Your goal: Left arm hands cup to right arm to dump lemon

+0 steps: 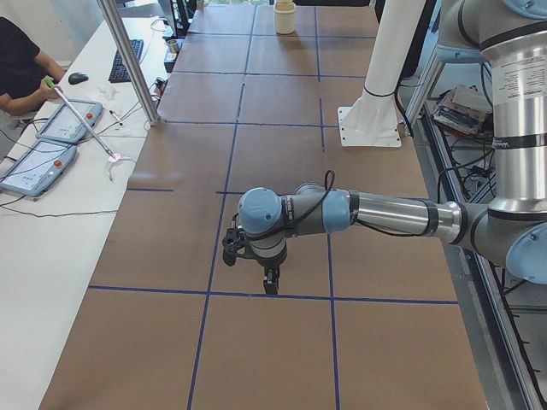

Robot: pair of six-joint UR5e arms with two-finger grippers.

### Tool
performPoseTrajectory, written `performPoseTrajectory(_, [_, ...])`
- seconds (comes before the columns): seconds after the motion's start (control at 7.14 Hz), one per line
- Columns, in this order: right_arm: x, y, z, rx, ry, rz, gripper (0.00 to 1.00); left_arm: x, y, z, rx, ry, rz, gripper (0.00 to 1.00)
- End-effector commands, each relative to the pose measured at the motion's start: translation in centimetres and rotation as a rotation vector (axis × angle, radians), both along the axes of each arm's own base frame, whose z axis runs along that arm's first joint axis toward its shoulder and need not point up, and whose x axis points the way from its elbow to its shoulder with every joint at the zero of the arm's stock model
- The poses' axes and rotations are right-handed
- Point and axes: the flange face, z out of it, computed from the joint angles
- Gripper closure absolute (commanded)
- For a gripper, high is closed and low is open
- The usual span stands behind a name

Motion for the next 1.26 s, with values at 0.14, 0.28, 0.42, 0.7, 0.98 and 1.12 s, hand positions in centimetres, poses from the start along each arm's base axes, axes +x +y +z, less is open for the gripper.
performPoseTrajectory(0.14, [0.0, -0.4, -0.4, 0.016, 0.001, -0.003, 0.0, 0.1, 0.0, 0.3, -0.001, 0.018, -0.002, 0.0])
performPoseTrajectory(0.28, [0.0, -0.5, -0.5, 0.019, 0.001, -0.003, 0.0, 0.1, 0.0, 0.6, -0.01, 0.018, -0.003, 0.0])
performPoseTrajectory(0.42, [0.0, -0.5, -0.6, 0.018, -0.002, -0.002, 0.0, 0.1, -0.1, 0.3, -0.004, 0.019, -0.003, 0.0])
performPoseTrajectory(0.7, [0.0, -0.6, -0.8, 0.067, -0.002, -0.002, 0.0, 0.1, -0.3, -0.3, 0.033, 0.01, 0.005, 0.0])
performPoseTrajectory(0.98, [0.0, -0.6, -0.8, 0.071, -0.007, 0.0, 0.0, 0.2, -0.2, 0.1, 0.028, 0.019, 0.002, 0.0])
performPoseTrajectory(1.12, [-0.1, -0.6, -0.9, 0.071, -0.019, 0.0, 0.0, 0.7, -0.4, -0.4, 0.03, 0.043, -0.006, 0.0])
